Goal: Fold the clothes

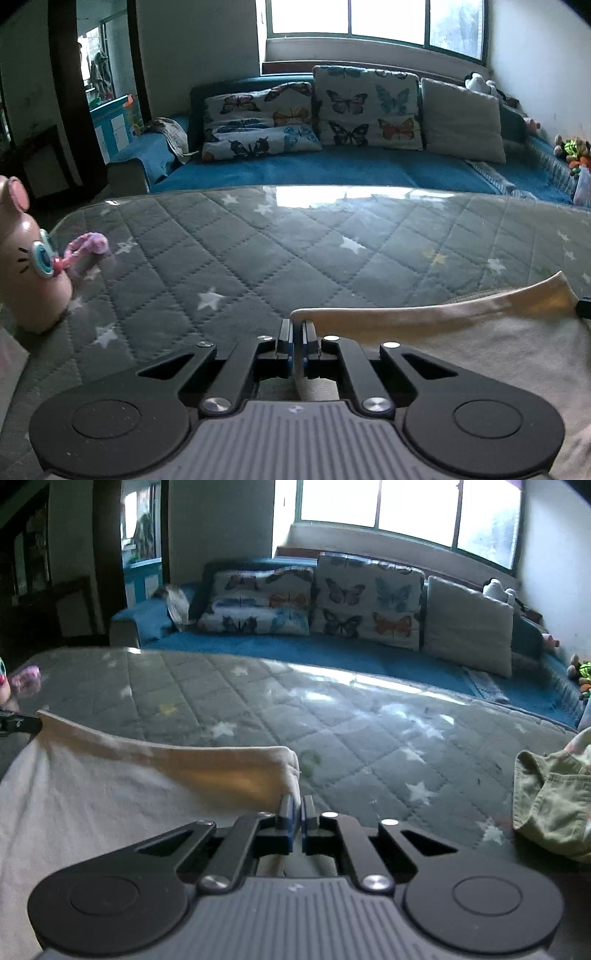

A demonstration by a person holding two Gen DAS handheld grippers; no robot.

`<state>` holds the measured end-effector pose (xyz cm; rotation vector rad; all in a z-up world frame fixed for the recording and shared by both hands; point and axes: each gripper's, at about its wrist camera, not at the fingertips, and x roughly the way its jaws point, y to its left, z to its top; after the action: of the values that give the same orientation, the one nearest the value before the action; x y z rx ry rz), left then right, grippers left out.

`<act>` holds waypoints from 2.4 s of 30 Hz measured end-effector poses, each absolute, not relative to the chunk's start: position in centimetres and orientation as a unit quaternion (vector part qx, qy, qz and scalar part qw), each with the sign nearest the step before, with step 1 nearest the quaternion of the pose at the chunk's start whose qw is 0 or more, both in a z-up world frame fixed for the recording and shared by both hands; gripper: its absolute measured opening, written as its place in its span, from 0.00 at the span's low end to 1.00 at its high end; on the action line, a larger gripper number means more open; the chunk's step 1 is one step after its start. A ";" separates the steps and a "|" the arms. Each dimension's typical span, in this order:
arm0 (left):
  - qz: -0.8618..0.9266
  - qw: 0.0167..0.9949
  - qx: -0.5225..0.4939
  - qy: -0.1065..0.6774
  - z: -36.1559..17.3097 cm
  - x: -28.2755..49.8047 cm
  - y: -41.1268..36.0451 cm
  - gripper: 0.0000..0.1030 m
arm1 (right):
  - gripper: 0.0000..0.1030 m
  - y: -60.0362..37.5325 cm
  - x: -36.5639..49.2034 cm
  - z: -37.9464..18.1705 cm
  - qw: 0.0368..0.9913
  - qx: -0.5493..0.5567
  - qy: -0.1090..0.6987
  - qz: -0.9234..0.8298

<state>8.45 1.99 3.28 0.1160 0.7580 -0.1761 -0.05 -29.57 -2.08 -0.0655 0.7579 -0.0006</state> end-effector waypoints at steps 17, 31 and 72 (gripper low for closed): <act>-0.176 0.927 0.044 0.328 6.8 -3.5 2.9 0.75 | 0.64 -31.7 -13.8 1.5 0.930 -0.027 0.366 0.008; -0.254 0.907 0.060 0.331 4.4 -13.2 -1.1 0.99 | 0.54 -37.2 -21.1 -0.5 0.920 0.051 0.378 -0.087; -0.457 0.807 0.159 0.338 2.1 -19.4 -5.0 0.40 | 0.17 -43.0 -27.0 0.8 0.922 0.130 0.296 -0.214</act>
<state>-19.44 -4.96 2.14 0.3400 0.7234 -0.9770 -27.00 -42.99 0.81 0.2679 0.6076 -0.4396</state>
